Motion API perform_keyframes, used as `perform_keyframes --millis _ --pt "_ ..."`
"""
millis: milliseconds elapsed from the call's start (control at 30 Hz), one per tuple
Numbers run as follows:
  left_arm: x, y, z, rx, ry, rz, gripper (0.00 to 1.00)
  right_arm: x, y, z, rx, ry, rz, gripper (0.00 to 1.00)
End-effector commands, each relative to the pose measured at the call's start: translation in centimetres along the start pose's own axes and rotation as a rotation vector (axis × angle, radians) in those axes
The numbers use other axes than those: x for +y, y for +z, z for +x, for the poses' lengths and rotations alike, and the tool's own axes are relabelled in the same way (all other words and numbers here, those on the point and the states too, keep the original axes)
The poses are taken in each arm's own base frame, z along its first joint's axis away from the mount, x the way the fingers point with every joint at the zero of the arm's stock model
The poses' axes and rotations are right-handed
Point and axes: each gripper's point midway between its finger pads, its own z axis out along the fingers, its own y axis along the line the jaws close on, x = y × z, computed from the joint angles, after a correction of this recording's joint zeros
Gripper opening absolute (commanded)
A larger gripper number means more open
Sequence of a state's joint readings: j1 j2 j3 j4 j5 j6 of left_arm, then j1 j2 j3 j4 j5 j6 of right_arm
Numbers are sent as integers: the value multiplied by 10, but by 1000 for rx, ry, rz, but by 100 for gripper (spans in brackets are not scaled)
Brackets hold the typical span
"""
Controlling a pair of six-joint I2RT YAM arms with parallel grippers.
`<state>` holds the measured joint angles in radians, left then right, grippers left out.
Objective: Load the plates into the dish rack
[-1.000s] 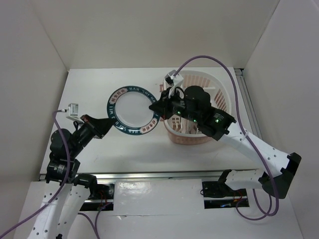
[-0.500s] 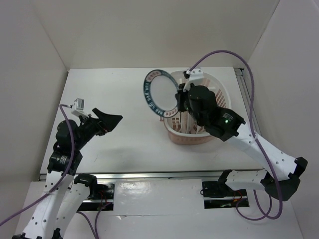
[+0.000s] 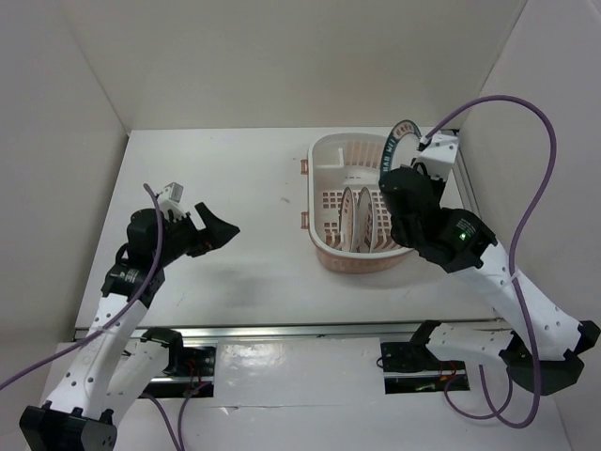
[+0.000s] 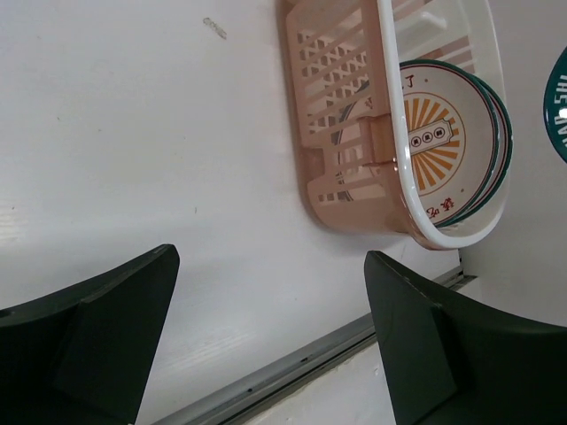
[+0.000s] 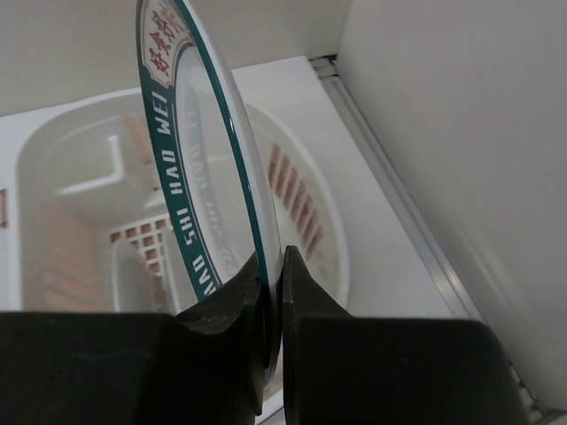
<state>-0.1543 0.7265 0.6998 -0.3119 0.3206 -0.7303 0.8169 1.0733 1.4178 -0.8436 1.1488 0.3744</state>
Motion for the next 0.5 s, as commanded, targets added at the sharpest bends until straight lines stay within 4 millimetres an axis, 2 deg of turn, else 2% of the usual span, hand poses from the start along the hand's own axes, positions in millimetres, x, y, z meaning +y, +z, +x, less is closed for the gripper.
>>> perform_keyframes --millis 0,33,167,333,467 --pt "-9 1 0 6 51 55 100 -38 1 -7 -42 55 152 0" --pt "-8 2 1 6 51 55 100 -43 5 -4 -37 49 176 0" --pt "-8 2 1 7 51 56 100 -41 15 18 14 -9 182 0" --pt "-6 0 0 0 60 48 100 -26 26 58 78 -60 144 0" --pt "-6 0 1 0 60 48 100 -20 31 77 108 -68 127 0"
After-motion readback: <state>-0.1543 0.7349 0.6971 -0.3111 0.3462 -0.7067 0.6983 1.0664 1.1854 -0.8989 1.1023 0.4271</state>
